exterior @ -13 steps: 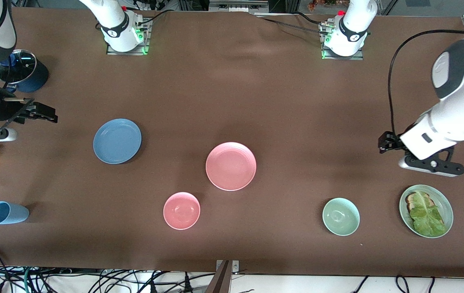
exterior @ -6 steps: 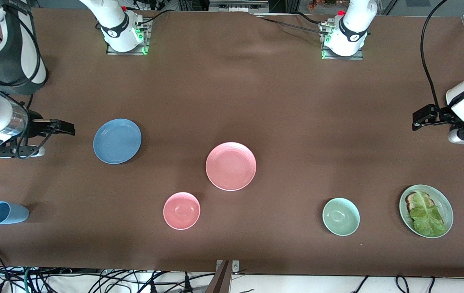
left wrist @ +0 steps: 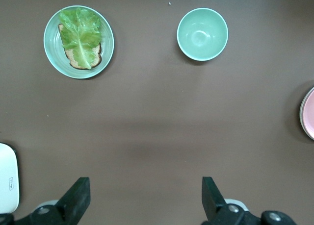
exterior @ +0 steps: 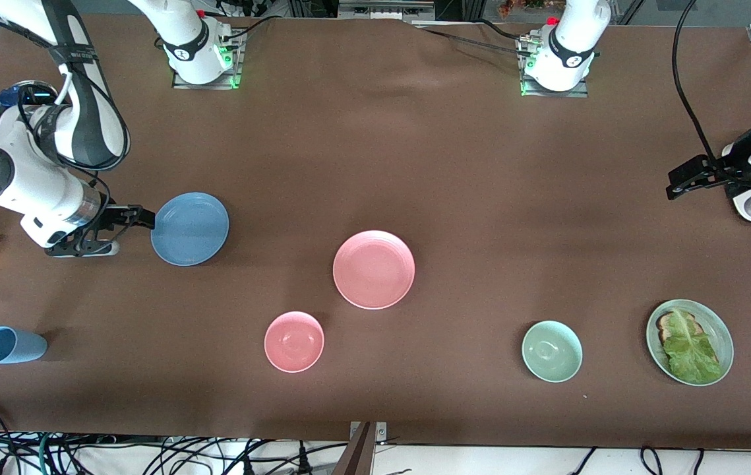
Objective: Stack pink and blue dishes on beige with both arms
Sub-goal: 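Grip the blue plate's rim with the right gripper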
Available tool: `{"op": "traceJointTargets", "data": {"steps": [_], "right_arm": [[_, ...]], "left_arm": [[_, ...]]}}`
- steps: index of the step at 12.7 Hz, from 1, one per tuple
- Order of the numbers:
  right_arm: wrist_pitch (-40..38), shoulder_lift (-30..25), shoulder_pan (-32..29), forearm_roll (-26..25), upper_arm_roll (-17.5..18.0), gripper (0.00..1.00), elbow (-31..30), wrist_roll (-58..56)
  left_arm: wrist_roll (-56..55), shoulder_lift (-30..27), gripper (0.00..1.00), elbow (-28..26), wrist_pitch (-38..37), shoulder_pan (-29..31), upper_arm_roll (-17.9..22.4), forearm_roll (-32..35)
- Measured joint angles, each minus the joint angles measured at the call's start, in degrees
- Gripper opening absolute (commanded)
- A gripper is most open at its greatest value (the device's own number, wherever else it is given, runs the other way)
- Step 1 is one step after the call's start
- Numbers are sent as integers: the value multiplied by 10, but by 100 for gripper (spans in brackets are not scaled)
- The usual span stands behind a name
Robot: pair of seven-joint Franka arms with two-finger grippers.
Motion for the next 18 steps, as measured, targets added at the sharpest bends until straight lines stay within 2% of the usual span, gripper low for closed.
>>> {"op": "traceJointTargets", "data": {"steps": [4,7,9,11,16,18], "right_arm": [[63,34,-8,0,-37,100,-36,-38],[120,53,-8,1,-40,99,-59,-42],[150,61,-8,1,-40,93,-77,-42],[156,63,-8,1,-40,88,-82,-42],[156,71,-8,21,-37,87,-83,-41],[157,74,-8,31,-33,78,-83,-41]], "left_arm": [[38,0,100,-2,0,0,1,0],[53,0,100,-2,0,0,1,-1],[54,-2,100,-2,0,0,1,-1],[55,-6,100,-2,-4,0,0,-1],[58,-9,100,-3,-7,3,2,-1],[59,-9,100,-3,-7,3,2,-1]]}}
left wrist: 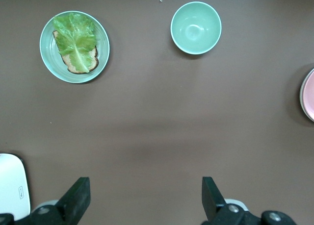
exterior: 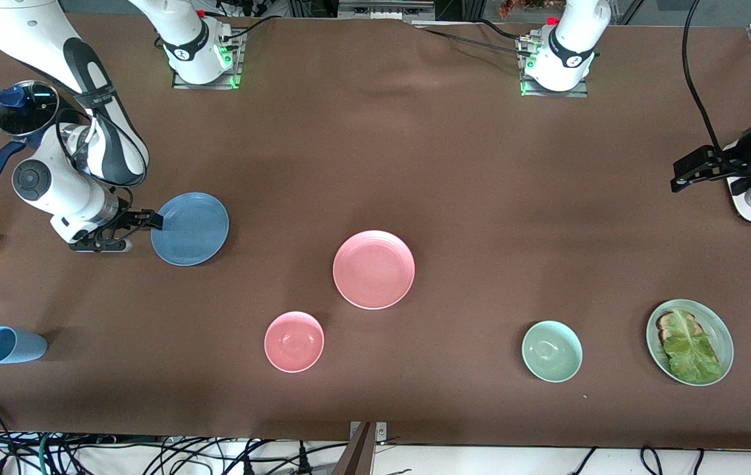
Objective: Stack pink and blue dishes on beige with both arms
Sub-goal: 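Grip the blue plate's rim with the right gripper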
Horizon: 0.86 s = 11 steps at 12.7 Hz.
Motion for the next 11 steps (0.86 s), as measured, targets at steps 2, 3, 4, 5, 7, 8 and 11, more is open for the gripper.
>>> {"op": "traceJointTargets", "data": {"steps": [2,3,4,5,7,8,11], "right_arm": [[1,1,0,1,0,67,0,0],[1,2,0,1,0,65,0,0],[1,2,0,2,0,65,0,0],[1,3,0,2,0,64,0,0],[2,6,0,2,0,56,0,0],[3,6,0,2,0,52,0,0],[3,7,0,3,0,34,0,0]], "left_arm": [[2,0,100,-1,0,0,0,0],[2,0,100,-1,0,1,0,0],[3,0,100,-1,0,1,1,0],[4,0,100,-2,0,2,1,0],[5,0,100,-2,0,2,0,0],[6,0,100,-2,0,2,0,0],[6,0,100,-2,0,2,0,0]]}}
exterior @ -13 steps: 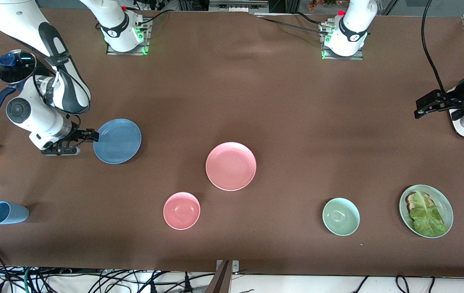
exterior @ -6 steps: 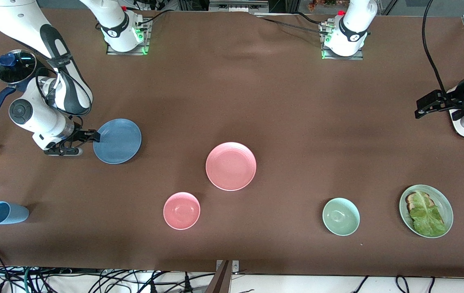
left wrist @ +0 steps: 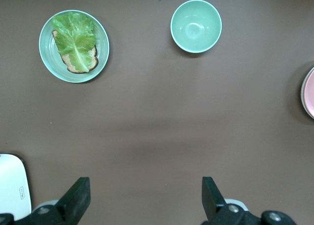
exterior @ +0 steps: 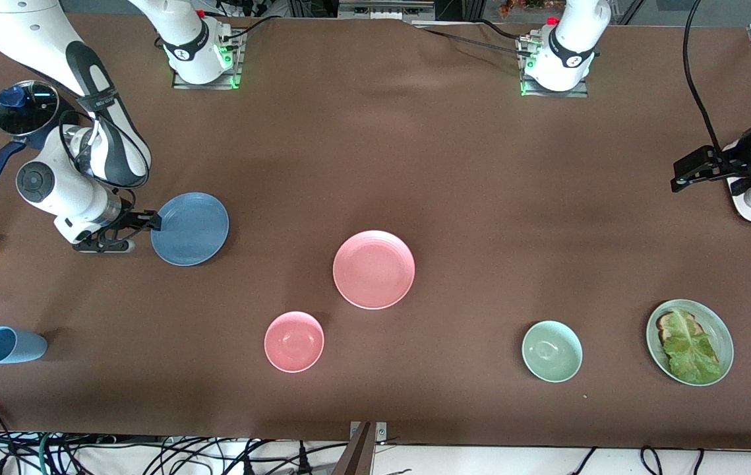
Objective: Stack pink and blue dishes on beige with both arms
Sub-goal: 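Grip the blue plate's rim with the right gripper, then carry the blue plate with the right gripper onto the pink plate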
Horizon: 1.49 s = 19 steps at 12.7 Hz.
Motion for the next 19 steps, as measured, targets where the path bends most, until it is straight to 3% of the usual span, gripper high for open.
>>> {"op": "traceJointTargets", "data": {"steps": [6,12,17,19], "right_arm": [[0,0,0,1,1,2,0,0],[-18,-7,0,4,3,0,12,-1],[-219,-13,1,41,12,0,160,-1],[-256,-15,2,51,26,0,209,-1]], "left_arm": [[0,0,100,0,0,0,-1,0],[0,0,100,0,0,0,-1,0],[0,0,100,0,0,0,0,0],[0,1,100,-1,0,0,0,0]]}}
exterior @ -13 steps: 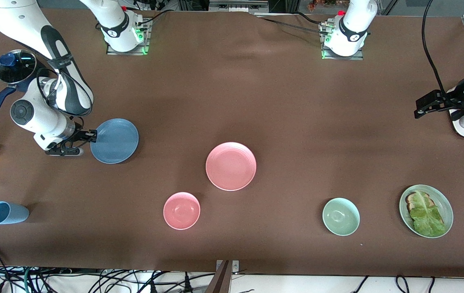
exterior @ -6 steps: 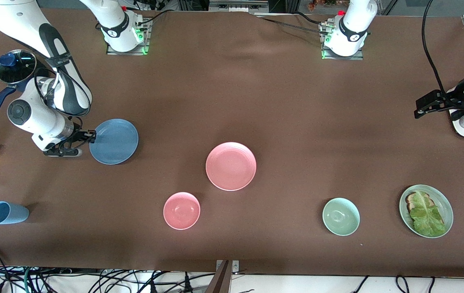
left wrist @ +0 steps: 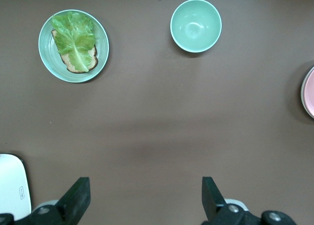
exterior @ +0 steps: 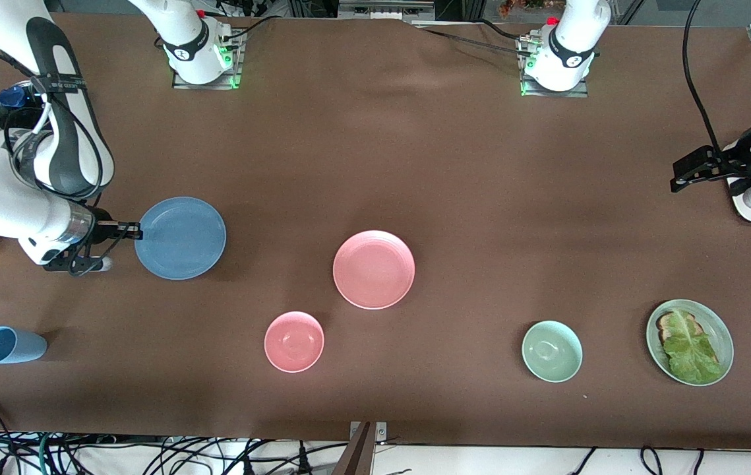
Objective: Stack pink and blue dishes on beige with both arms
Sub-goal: 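Carry the blue plate with the right gripper onto the pink plate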
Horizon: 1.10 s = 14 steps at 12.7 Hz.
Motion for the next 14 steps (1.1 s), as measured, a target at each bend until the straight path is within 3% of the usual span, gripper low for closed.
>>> {"op": "traceJointTargets", "data": {"steps": [4,8,14], "right_arm": [[-14,0,2,3,51,0,45,27],[-5,0,16,3,115,0,54,154],[68,17,162,3,125,0,53,339]], "left_arm": [[0,4,100,-2,0,0,0,0],[-4,5,100,-2,0,0,2,0],[-29,9,100,6,1,2,2,0]]}}
